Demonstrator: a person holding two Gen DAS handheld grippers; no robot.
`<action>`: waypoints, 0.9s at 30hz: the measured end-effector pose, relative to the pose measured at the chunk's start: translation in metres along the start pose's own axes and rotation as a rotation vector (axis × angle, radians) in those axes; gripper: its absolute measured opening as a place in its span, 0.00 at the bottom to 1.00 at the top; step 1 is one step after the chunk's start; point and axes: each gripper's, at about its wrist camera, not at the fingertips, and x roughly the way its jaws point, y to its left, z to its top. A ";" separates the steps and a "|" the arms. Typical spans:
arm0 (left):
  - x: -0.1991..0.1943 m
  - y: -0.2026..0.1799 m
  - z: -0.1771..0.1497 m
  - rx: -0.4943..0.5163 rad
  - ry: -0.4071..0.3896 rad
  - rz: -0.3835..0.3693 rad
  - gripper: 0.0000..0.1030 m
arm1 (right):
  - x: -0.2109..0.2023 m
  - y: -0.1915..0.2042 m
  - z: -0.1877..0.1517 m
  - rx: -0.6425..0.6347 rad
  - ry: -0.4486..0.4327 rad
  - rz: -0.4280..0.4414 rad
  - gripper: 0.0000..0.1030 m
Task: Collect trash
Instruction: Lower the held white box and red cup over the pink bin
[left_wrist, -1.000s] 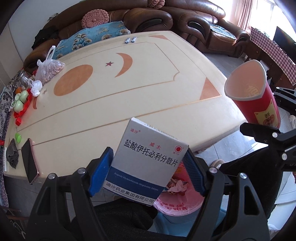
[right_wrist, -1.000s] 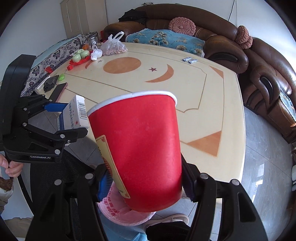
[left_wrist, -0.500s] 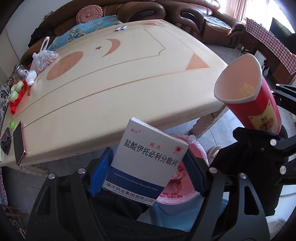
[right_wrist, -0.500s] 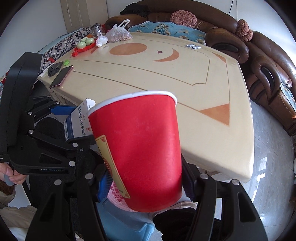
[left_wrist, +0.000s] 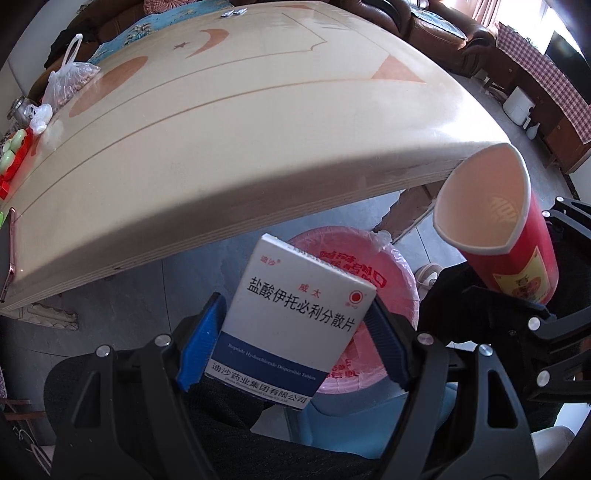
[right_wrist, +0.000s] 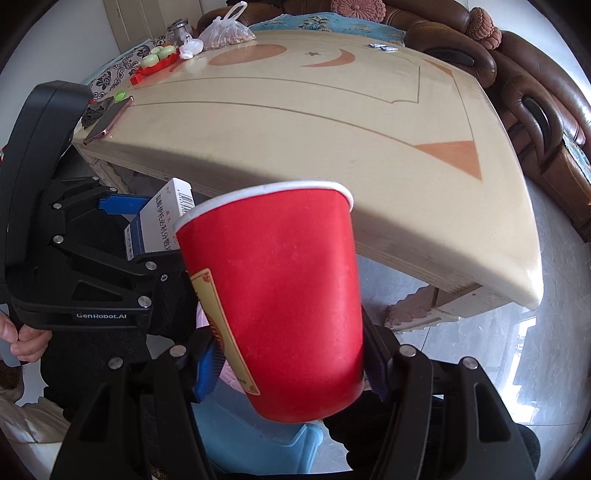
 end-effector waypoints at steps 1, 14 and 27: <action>0.005 0.000 -0.001 -0.002 0.009 -0.003 0.72 | 0.005 -0.001 -0.002 0.006 0.009 0.006 0.59; 0.078 0.001 -0.006 -0.041 0.158 -0.061 0.72 | 0.073 -0.005 -0.019 0.035 0.111 0.030 0.59; 0.137 0.005 -0.017 -0.079 0.277 -0.063 0.72 | 0.127 -0.011 -0.034 0.065 0.222 0.059 0.60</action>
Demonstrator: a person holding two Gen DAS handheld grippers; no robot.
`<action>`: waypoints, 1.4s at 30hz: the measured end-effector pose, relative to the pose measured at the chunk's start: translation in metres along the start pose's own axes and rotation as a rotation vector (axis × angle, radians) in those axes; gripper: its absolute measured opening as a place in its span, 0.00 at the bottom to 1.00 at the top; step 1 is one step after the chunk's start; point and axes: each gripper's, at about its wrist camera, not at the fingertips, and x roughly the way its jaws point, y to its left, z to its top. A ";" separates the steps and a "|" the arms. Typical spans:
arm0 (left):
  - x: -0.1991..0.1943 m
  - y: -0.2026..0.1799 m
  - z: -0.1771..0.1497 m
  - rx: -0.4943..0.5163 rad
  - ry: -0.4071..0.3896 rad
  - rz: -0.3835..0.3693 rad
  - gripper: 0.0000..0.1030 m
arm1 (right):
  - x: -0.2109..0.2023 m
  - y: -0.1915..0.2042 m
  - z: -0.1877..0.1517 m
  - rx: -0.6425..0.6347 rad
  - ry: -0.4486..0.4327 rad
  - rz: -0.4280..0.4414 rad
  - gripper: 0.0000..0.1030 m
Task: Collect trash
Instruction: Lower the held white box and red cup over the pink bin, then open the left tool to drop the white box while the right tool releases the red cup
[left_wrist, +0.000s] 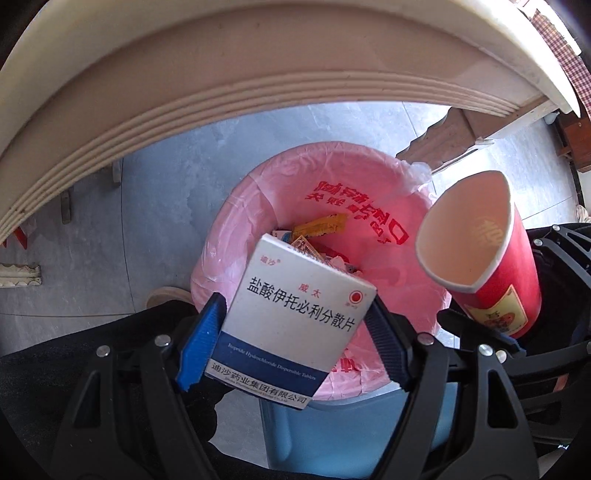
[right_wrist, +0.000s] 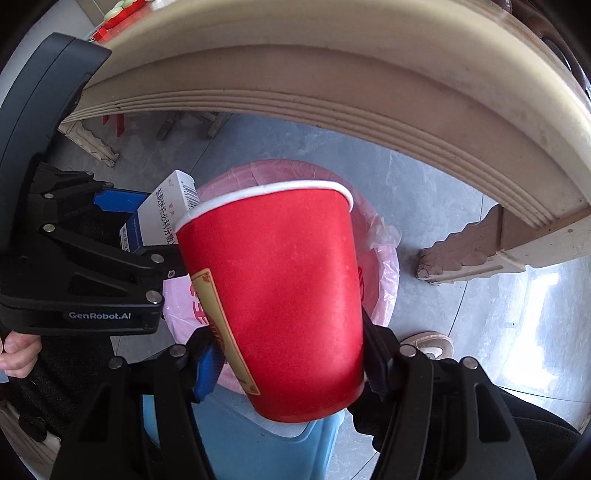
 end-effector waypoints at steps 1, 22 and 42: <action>0.003 0.001 0.001 -0.004 0.008 -0.003 0.72 | 0.004 0.000 0.000 0.003 0.008 0.004 0.60; 0.065 0.005 0.014 -0.034 0.155 0.019 0.72 | 0.069 -0.013 0.010 0.046 0.141 0.041 0.60; 0.078 0.012 0.013 -0.070 0.234 0.049 0.80 | 0.077 -0.006 0.011 -0.011 0.151 0.006 0.75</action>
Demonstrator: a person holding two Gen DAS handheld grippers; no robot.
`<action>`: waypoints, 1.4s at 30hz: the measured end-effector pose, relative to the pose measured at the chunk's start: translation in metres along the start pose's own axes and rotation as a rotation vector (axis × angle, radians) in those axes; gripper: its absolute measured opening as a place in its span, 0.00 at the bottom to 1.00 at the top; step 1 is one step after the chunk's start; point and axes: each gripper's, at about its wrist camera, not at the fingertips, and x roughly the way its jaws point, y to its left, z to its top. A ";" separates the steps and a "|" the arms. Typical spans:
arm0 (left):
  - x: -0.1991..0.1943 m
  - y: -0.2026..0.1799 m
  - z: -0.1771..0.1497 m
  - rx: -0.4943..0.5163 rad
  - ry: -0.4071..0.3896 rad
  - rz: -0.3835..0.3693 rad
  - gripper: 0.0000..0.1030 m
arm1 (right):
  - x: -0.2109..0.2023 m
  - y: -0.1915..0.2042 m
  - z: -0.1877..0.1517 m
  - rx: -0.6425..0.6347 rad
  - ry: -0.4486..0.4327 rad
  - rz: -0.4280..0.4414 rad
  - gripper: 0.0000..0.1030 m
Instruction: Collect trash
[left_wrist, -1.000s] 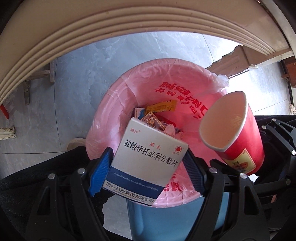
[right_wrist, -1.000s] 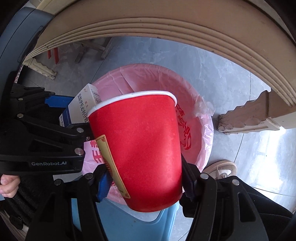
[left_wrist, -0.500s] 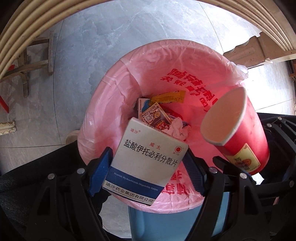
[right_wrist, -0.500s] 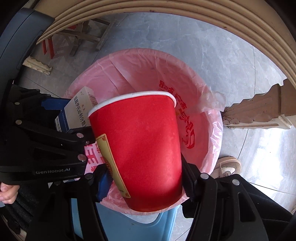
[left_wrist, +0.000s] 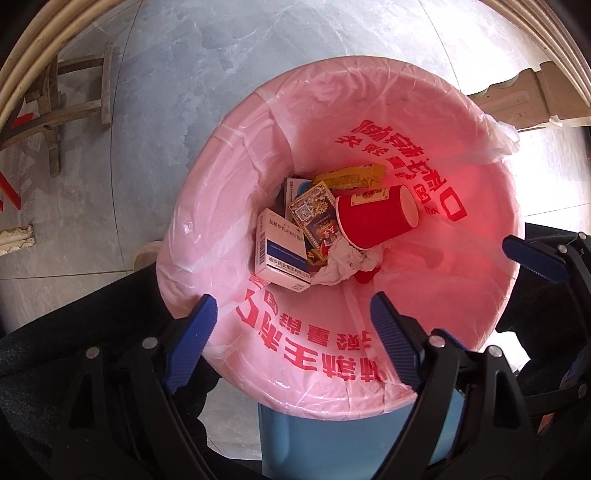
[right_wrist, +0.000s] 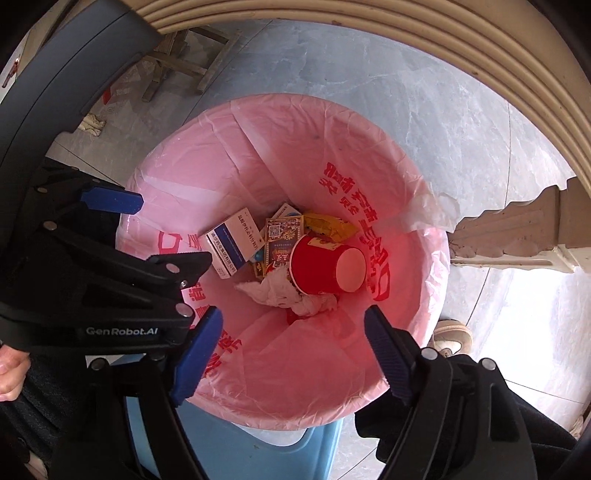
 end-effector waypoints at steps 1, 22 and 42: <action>-0.001 -0.001 0.000 0.003 -0.005 0.006 0.80 | 0.000 -0.001 0.000 0.004 0.001 0.005 0.75; -0.022 -0.005 -0.015 -0.006 -0.084 0.048 0.81 | -0.034 -0.007 -0.011 0.073 -0.087 -0.051 0.79; -0.159 -0.028 -0.074 -0.062 -0.517 0.072 0.81 | -0.178 -0.001 -0.070 0.223 -0.537 -0.165 0.80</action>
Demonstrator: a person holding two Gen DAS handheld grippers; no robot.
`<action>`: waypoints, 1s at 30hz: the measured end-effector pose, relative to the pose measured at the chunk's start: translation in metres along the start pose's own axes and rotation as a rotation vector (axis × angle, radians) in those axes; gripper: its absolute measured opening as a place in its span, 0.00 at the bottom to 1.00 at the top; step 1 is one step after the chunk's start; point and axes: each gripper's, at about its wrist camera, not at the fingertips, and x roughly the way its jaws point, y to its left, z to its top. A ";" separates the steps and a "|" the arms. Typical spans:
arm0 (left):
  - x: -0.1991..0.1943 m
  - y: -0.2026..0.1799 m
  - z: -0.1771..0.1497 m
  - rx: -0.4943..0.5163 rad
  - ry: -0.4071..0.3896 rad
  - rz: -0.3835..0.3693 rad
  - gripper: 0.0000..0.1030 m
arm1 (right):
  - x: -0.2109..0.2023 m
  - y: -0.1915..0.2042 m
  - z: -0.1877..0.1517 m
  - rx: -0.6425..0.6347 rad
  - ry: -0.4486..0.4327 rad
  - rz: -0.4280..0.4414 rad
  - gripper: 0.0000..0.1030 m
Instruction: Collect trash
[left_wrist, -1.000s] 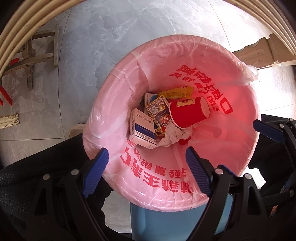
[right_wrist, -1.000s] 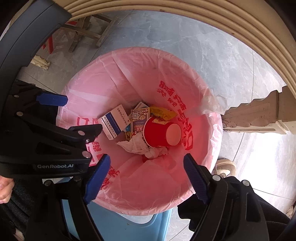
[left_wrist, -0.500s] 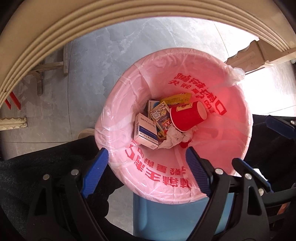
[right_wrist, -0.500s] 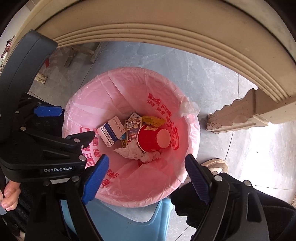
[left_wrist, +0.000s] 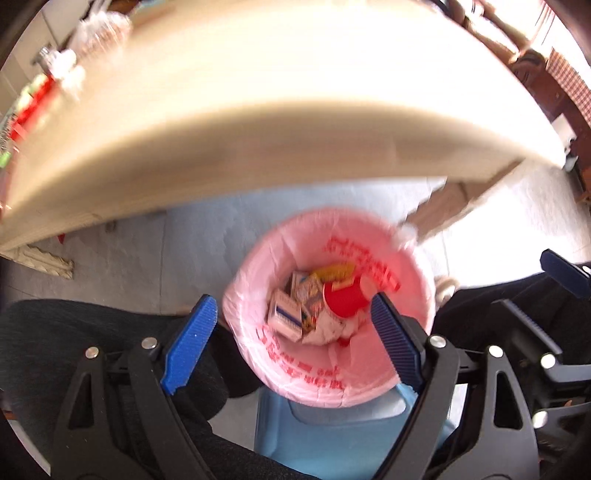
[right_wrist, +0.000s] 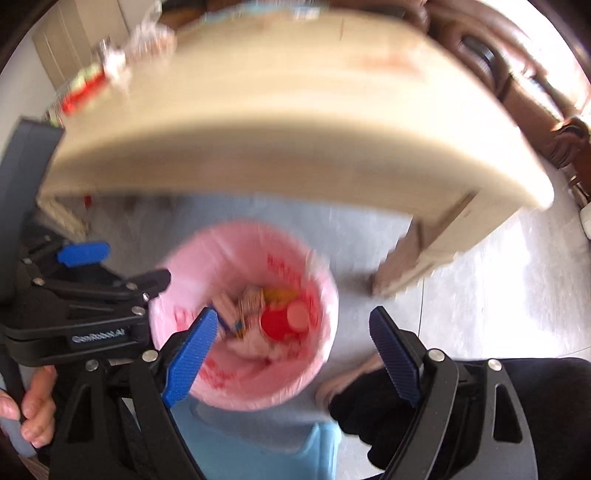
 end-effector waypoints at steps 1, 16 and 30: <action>-0.015 0.000 0.003 -0.004 -0.044 0.008 0.81 | -0.018 0.000 0.005 0.000 -0.057 -0.019 0.85; -0.213 -0.008 0.014 -0.070 -0.528 0.141 0.94 | -0.201 0.018 0.051 -0.037 -0.516 -0.158 0.93; -0.271 -0.012 -0.007 -0.122 -0.612 0.100 0.94 | -0.264 0.015 0.039 0.032 -0.621 -0.241 0.93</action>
